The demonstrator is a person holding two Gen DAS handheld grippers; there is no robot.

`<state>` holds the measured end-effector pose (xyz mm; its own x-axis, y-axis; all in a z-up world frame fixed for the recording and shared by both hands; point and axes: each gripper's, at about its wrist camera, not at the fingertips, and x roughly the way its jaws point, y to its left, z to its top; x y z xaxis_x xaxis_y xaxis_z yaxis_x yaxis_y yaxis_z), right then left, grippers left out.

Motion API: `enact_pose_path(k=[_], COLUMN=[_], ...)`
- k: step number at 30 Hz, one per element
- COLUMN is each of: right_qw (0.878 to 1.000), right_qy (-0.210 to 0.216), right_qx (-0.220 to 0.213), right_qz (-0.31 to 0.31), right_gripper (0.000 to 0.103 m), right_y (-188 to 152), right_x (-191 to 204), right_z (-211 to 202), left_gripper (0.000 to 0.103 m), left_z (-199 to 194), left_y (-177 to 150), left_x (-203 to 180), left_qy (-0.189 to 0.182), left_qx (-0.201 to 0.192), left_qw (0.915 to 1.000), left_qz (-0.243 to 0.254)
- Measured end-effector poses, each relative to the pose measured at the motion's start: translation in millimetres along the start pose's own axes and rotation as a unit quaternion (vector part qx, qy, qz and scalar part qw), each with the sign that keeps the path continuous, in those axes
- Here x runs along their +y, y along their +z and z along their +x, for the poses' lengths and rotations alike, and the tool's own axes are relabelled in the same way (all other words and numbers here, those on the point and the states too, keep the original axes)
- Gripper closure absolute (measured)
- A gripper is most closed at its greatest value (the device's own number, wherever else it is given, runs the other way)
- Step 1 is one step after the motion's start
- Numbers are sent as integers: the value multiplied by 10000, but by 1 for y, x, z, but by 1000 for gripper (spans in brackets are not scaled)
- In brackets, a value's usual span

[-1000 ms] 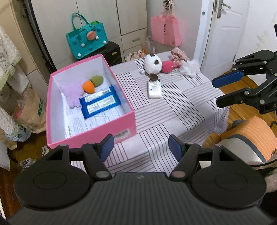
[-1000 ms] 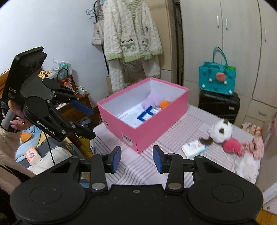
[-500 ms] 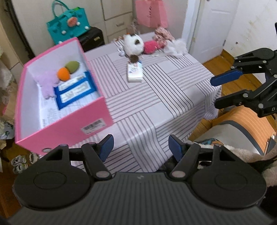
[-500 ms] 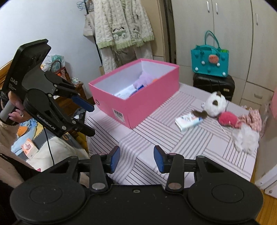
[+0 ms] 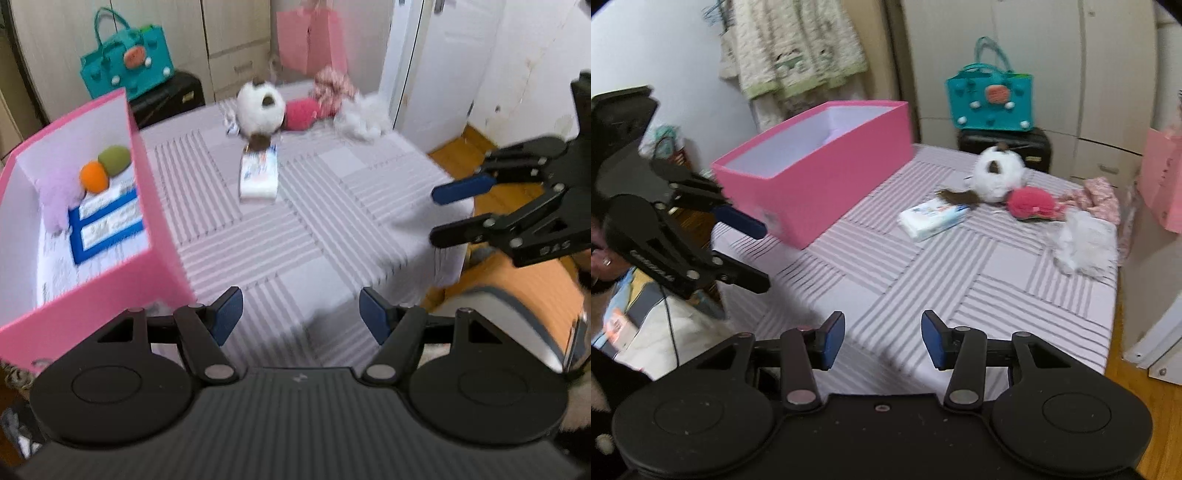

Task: Organize soft objects
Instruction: 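Withdraw the left tool from the box and move toward the white tissue pack, then close the left tool on the white tissue pack while the right tool approaches the white mesh puff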

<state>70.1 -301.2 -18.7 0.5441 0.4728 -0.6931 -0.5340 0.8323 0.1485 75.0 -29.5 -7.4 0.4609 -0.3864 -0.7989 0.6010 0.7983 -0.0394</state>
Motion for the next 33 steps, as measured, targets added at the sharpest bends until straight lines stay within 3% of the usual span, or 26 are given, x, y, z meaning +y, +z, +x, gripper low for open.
enact_pose_path(k=[5, 14, 22, 25, 30, 33], right_qw=[9986, 9917, 9813, 9744, 9615, 9541], right_qy=[-369, -765, -1296, -1586, -2211, -2468], right_qx=[-363, -932, -1272, -1401, -1437, -1453], right_qz=[120, 451, 645, 759, 775, 874], right_gripper=[48, 44, 36, 27, 26, 18], right_y=[-4, -5, -1, 4, 11, 14], right_x=[-21, -55, -87, -98, -113, -122], right_z=[5, 24, 46, 53, 70, 77], left_gripper=[34, 34, 34, 34, 34, 34], left_z=[14, 48, 97, 114, 133, 142], left_y=[12, 37, 58, 60, 62, 64], left_x=[-3, 0, 12, 18, 19, 23], left_qy=[-63, 166, 325, 363, 706, 837], left_qx=[-507, -1336, -1309, -1259, -1279, -1263], left_qw=[9986, 9901, 9889, 9881, 9861, 9851], left_qz=[-136, -396, -631, -806, -793, -812])
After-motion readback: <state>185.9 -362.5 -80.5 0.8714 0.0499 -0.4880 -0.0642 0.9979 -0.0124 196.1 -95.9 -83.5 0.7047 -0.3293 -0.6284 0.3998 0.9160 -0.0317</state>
